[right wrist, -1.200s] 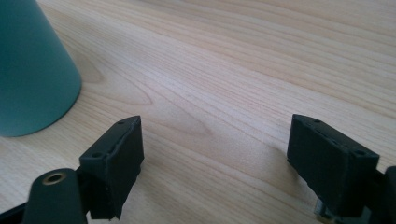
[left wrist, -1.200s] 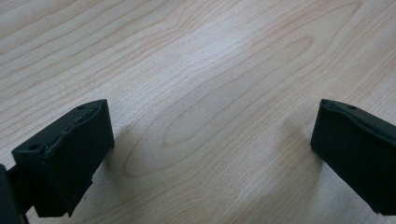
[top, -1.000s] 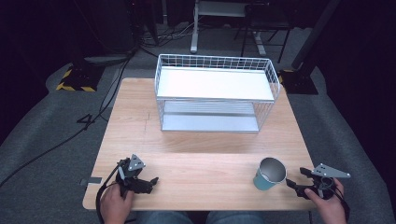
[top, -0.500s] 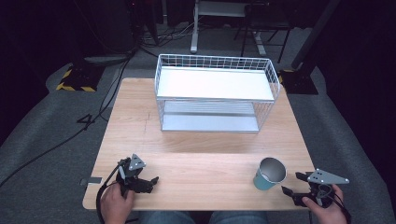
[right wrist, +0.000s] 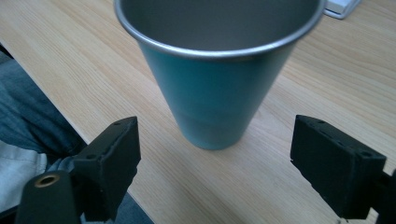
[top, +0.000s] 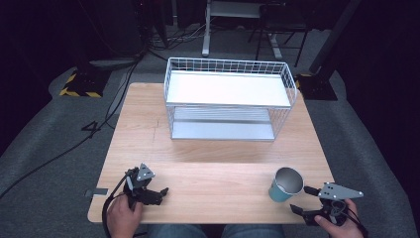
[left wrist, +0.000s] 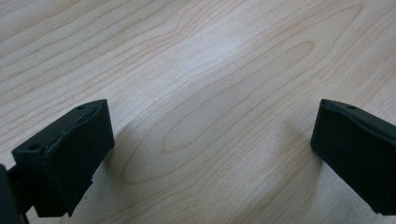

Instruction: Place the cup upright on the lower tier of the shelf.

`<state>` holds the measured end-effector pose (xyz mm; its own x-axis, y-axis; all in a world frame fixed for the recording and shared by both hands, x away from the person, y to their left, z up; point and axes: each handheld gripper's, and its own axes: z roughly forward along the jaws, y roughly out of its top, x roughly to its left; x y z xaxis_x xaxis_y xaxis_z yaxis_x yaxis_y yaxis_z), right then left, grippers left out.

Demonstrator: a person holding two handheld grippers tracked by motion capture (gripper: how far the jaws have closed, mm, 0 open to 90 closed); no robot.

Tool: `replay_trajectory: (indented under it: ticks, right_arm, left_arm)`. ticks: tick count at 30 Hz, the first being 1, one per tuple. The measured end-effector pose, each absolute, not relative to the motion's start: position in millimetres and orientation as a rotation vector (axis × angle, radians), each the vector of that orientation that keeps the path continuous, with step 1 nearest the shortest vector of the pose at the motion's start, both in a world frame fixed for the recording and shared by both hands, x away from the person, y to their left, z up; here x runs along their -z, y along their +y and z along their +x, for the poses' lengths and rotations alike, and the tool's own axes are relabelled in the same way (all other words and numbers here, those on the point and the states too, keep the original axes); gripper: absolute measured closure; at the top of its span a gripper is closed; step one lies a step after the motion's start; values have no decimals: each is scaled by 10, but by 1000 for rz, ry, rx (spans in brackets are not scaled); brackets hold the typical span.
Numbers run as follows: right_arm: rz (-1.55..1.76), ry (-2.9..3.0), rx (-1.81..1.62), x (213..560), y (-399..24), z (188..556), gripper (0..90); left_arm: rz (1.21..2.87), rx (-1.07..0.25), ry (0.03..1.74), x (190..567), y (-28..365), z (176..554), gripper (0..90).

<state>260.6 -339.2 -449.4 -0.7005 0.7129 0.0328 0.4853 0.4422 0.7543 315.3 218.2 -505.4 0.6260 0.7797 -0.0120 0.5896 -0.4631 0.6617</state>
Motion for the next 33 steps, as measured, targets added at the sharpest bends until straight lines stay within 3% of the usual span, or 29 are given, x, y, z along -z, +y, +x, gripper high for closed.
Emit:
replay_trajectory:
  ticks: [33]
  right_arm:
    - [1113,2231,-1323,4845,-3120,2841,160]
  left_arm:
    - [2209,-381,1068,5056,2177,3146,0]
